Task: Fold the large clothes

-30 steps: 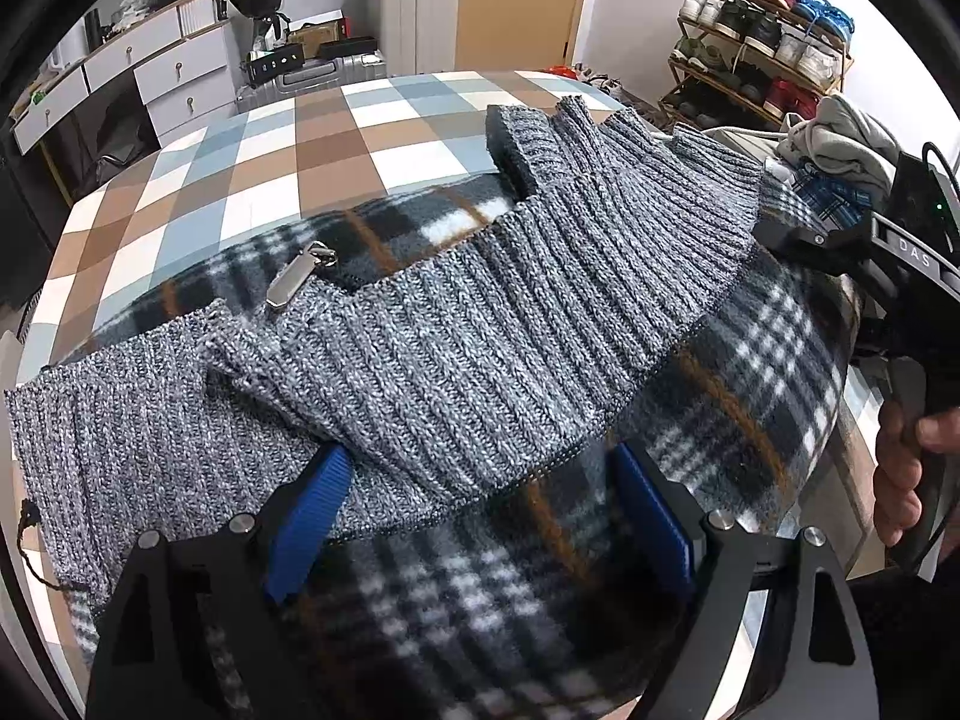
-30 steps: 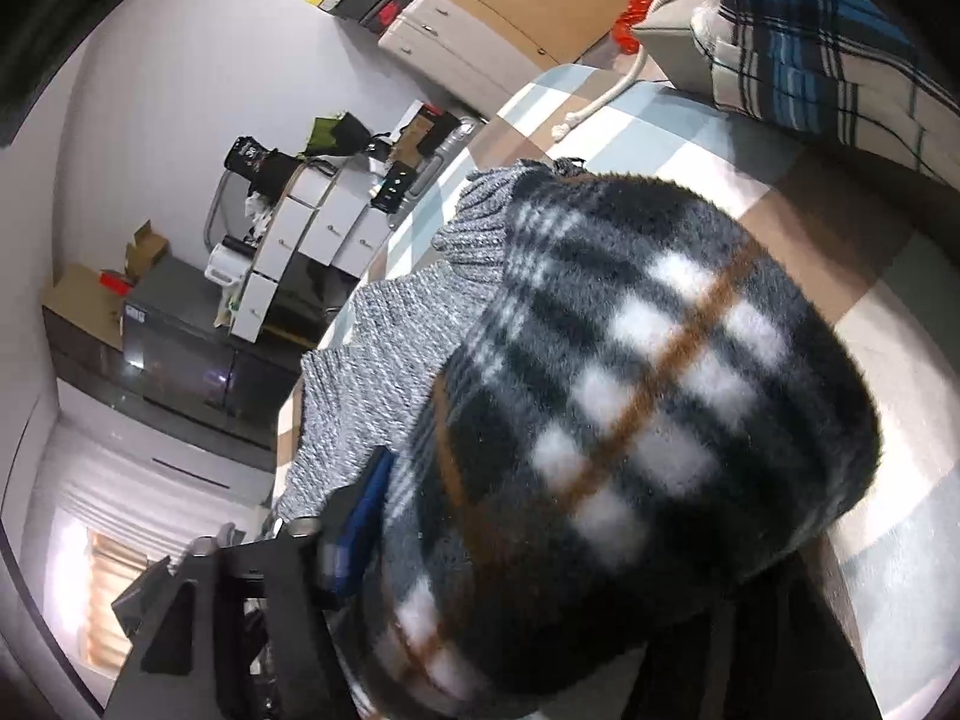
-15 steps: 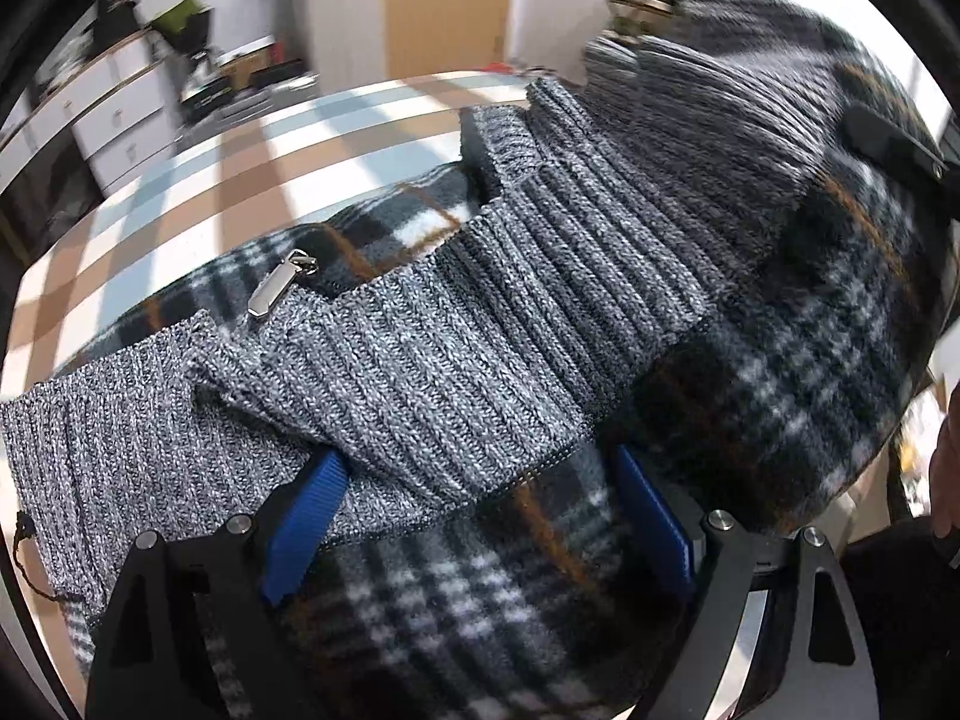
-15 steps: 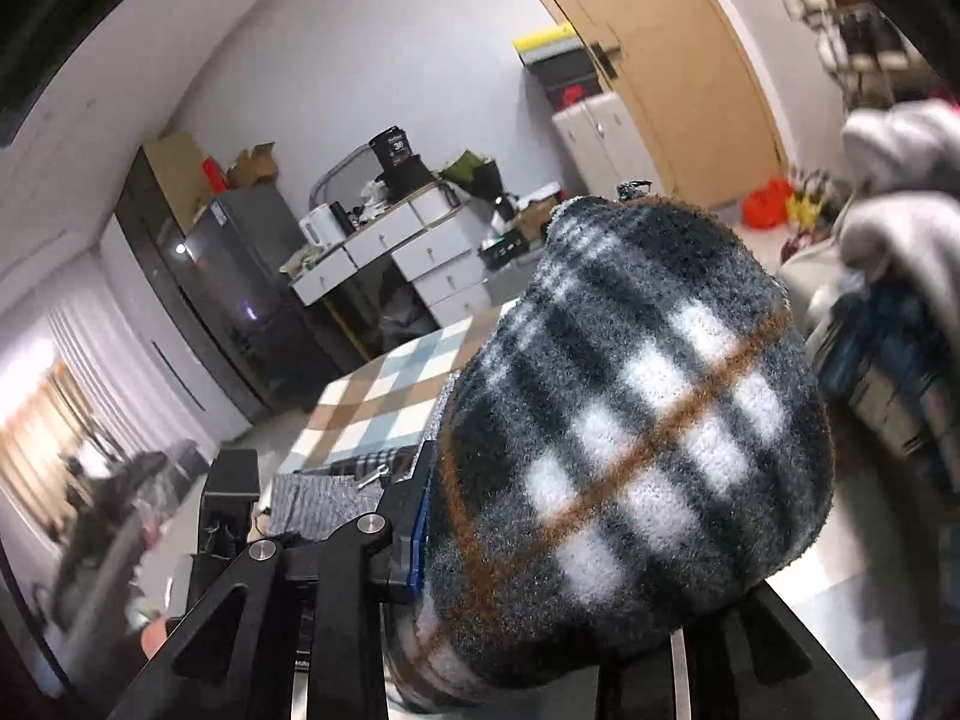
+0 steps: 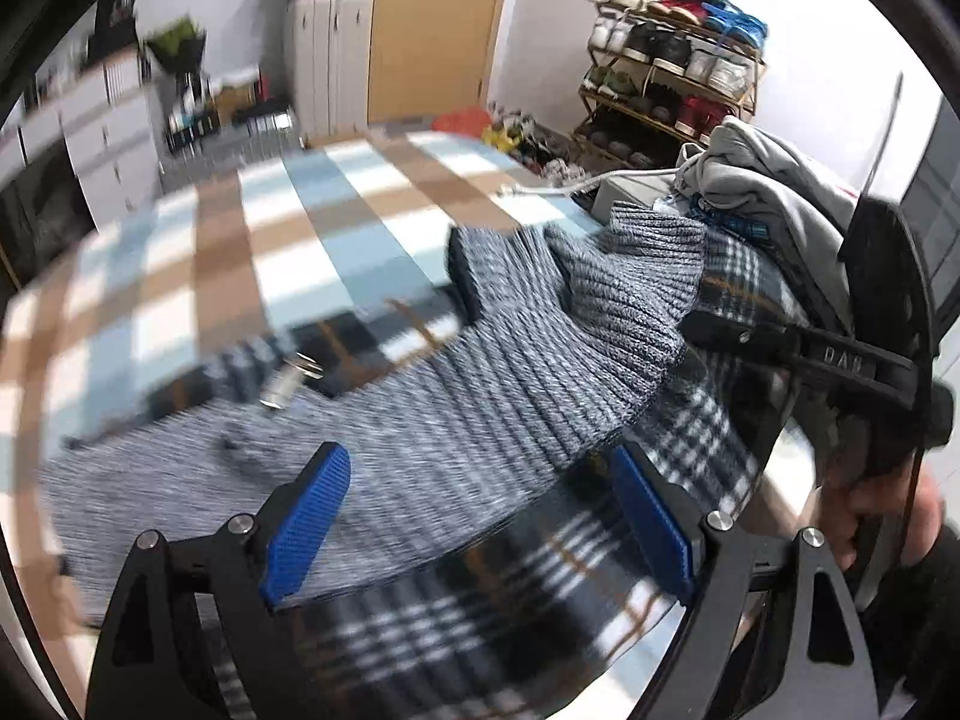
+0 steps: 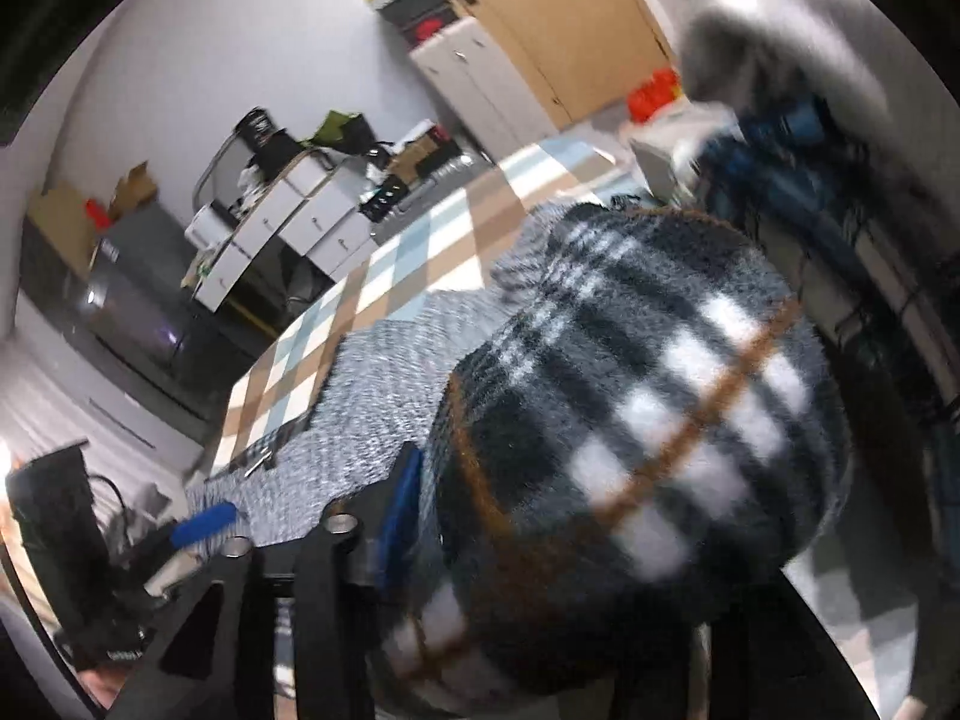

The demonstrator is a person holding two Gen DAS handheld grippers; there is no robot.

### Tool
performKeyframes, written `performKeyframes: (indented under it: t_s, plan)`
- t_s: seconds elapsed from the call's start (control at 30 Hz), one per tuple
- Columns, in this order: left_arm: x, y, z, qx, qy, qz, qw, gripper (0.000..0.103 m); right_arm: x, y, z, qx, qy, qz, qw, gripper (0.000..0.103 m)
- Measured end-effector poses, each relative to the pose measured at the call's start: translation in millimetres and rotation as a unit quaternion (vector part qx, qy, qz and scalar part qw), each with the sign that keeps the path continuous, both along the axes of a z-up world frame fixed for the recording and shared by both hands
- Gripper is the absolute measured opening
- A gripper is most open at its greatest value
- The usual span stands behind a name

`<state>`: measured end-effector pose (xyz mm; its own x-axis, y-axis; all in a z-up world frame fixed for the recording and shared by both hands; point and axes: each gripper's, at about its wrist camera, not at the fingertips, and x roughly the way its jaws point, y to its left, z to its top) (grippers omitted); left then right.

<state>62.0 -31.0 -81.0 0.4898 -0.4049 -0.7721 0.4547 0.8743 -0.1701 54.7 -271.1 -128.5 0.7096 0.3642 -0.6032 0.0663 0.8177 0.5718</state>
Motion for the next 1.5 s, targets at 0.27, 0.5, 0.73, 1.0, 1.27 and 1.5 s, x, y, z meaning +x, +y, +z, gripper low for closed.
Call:
performKeyframes:
  t_s: [0.27,0.5,0.73,1.0,1.27,1.5]
  plan:
    - [4.9,-25.9,-26.4,0.058,0.039,0.013,0.9975,0.088,18.7,1.1,-16.5,-0.02,0.008,-0.017,1.0,0.075]
    - [0.0,-24.4,-27.9,0.063,0.033,0.011,0.9974,0.088,-0.2,-1.1,7.9,-0.022,-0.066,0.009,0.998,0.035]
    - [2.4,-19.7,-28.3,0.041,0.034,-0.005,0.9986,0.088,-38.5,45.0,60.1,-0.101,-0.201,0.07,0.972,0.032]
    - [-2.2,-25.6,-30.0,0.036,0.027,-0.043,0.9981,0.087,-61.3,80.3,68.5,-0.177,-0.25,0.132,0.943,0.032]
    - [-0.7,-7.9,-13.8,-0.022,0.053,-0.044,0.9974,0.087,-34.4,38.0,55.0,-0.079,-0.189,0.071,0.976,0.032]
    - [-6.9,4.4,-20.3,0.075,0.032,0.027,0.9963,0.087,-44.0,40.7,63.5,-0.089,-0.198,0.069,0.974,0.032]
